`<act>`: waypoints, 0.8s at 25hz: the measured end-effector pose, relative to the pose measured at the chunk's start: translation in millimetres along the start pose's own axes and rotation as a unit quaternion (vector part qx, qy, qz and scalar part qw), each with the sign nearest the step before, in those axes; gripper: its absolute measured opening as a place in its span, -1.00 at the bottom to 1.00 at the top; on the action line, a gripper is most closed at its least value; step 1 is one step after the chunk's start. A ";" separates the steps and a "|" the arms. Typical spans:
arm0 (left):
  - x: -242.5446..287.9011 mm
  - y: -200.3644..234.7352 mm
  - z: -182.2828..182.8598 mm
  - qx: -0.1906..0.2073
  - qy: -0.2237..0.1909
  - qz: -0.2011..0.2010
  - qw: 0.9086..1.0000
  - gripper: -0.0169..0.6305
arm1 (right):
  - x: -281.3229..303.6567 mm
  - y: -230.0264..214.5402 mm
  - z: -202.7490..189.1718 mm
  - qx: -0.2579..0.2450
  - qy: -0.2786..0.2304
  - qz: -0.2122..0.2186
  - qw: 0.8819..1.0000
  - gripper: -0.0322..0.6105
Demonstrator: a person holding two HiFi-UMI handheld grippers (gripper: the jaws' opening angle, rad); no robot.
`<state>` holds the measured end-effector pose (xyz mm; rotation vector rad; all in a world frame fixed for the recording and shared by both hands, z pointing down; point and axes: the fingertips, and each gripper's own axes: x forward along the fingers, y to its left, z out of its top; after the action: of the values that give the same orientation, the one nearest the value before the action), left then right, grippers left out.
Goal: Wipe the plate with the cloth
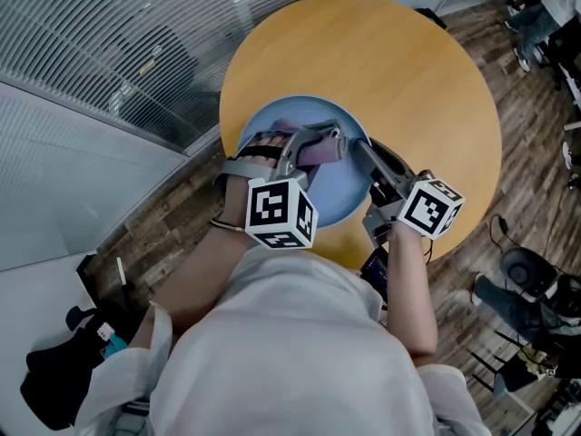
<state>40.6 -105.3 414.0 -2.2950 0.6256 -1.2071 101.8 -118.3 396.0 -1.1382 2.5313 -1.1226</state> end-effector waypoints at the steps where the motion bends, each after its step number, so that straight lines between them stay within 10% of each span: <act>1: -0.2 0.0 -1.1 -0.001 0.000 0.000 1.000 -0.69 | -0.6 -0.5 1.1 0.001 -0.002 0.000 1.000 -0.64; 20: -11.7 22.3 -43.1 -0.048 0.022 0.018 0.998 -0.69 | -9.1 5.1 17.8 0.011 -0.041 0.025 0.999 -0.60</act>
<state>-5.6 -124.2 415.0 -2.3306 0.7524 -1.2389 112.4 -120.1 378.4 -1.0851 2.4652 -1.0678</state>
